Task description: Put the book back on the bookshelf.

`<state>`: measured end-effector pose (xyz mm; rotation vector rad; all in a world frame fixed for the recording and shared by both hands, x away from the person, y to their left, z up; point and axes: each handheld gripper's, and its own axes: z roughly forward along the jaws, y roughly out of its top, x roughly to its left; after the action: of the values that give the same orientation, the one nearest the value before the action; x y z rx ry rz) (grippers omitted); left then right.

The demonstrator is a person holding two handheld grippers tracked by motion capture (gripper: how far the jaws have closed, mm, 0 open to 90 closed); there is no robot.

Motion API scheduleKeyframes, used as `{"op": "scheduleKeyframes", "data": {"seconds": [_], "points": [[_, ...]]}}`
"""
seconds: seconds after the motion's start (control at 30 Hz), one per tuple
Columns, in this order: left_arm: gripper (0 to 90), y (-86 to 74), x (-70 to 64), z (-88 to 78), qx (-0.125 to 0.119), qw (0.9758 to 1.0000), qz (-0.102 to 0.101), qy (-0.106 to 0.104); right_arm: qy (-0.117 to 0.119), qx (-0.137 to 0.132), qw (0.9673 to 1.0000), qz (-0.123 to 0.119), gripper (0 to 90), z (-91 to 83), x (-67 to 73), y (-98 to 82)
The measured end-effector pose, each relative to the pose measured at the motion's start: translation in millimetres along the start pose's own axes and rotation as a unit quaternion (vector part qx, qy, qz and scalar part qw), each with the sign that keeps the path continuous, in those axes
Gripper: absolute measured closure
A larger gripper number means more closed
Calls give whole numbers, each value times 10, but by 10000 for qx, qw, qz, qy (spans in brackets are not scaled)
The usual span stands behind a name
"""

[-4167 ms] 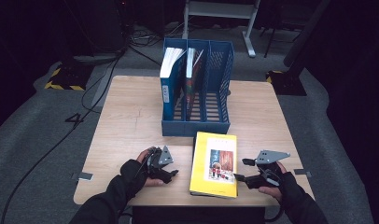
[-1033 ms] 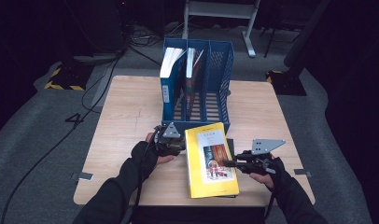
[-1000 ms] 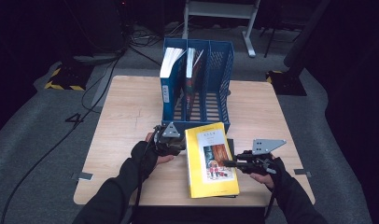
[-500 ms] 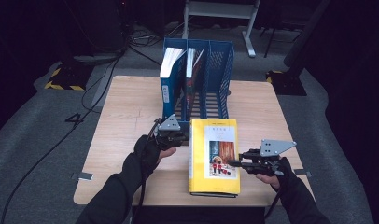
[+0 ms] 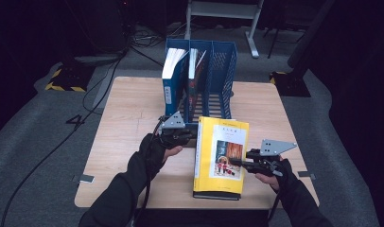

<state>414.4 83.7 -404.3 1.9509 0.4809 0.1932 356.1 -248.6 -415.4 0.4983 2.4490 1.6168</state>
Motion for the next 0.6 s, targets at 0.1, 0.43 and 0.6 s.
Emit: {"op": "scheduleKeyframes", "data": {"seconds": [0.1, 0.43, 0.6], "points": [[898, 69, -19, -46, -56, 9999, 121, 7, -144, -61, 9999, 21, 798, -2, -12, -2], [899, 210, -99, -93, -135, 9994, 251, 202, -581, -231, 9979, -174, 826, 10, 32, 18], [899, 307, -179, -133, -238, 9987, 416, 174, -812, -311, 9953, -430, 834, -14, 99, 24]]}}
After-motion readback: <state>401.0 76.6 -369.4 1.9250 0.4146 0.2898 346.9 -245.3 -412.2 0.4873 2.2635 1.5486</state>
